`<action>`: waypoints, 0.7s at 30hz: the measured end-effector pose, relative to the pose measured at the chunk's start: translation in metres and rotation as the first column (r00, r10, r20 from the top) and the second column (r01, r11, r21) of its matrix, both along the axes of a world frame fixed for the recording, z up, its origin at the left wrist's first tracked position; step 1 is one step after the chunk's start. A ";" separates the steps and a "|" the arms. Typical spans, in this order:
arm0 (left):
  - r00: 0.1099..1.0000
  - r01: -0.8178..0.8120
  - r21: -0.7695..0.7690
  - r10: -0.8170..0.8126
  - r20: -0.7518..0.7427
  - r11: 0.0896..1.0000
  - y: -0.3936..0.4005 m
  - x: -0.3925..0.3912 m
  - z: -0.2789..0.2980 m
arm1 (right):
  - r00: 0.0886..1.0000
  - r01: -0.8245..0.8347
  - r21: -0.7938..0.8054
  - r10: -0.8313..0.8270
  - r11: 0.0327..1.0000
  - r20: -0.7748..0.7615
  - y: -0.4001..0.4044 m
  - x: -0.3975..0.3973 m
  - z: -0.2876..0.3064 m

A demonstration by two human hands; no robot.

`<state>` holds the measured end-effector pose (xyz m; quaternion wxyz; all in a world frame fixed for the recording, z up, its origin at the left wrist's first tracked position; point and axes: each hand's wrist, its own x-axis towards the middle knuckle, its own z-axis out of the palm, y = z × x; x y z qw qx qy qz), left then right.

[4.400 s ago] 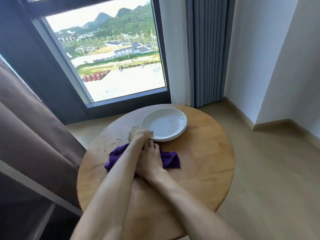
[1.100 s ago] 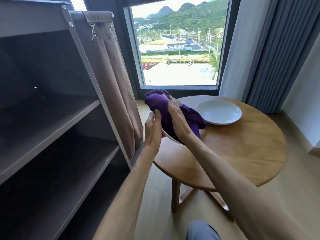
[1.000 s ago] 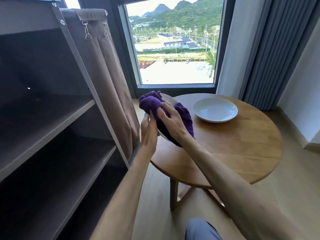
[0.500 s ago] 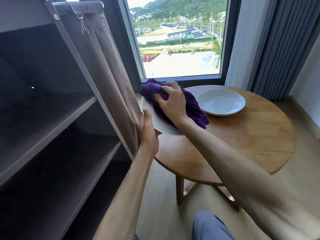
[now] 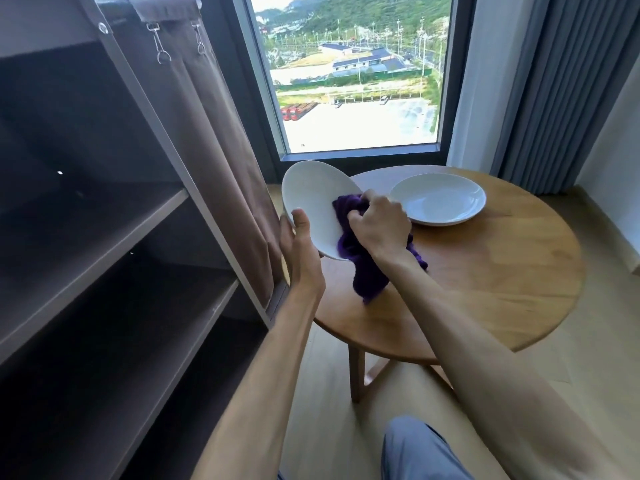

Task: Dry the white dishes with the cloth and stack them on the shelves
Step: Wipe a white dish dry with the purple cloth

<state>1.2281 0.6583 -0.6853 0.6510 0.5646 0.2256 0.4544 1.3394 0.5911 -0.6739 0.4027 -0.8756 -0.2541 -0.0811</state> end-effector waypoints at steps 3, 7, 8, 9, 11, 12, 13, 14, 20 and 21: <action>0.999 -0.017 -0.021 0.017 0.043 1.000 0.002 0.007 0.004 | 0.955 -0.239 0.082 0.249 0.968 -0.159 -0.012 -0.006 0.009; 0.996 0.068 -0.088 -0.063 0.064 0.994 0.000 0.006 0.004 | 0.792 -0.566 0.163 0.588 0.808 -0.166 -0.018 -0.016 0.028; 0.995 0.092 -0.109 -0.087 0.049 0.990 -0.001 0.003 0.004 | 0.767 -0.595 0.207 0.626 0.776 -0.140 -0.017 -0.018 0.029; 0.994 0.107 -0.121 -0.105 0.022 0.987 -0.001 0.001 0.007 | 0.764 -0.596 0.272 0.637 0.756 -0.098 -0.015 -0.022 0.029; 0.993 0.108 -0.079 -0.111 -0.035 0.991 0.003 -0.002 0.013 | 0.824 -0.526 0.388 0.566 0.757 0.012 -0.008 -0.031 0.027; 0.992 0.111 -0.026 -0.112 -0.054 0.994 0.004 -0.005 0.015 | 0.858 -0.483 0.427 0.511 0.764 0.056 -0.003 -0.035 0.026; 0.992 0.110 0.036 -0.108 -0.068 0.993 0.004 -0.007 0.018 | 0.888 -0.438 0.453 0.451 0.777 0.084 0.004 -0.037 0.027; 0.992 0.105 0.085 -0.099 -0.077 0.991 0.001 -0.008 0.019 | 0.916 -0.389 0.461 0.390 0.798 0.098 0.010 -0.037 0.029; 0.999 0.010 0.122 -0.005 -0.039 0.993 0.001 -0.017 0.012 | 0.989 -0.144 0.246 0.129 0.959 0.076 0.041 0.001 0.049; 1.000 -0.005 0.140 0.007 -0.017 0.990 0.001 -0.018 0.014 | 0.991 -0.116 0.198 0.099 0.973 0.092 0.040 0.008 0.048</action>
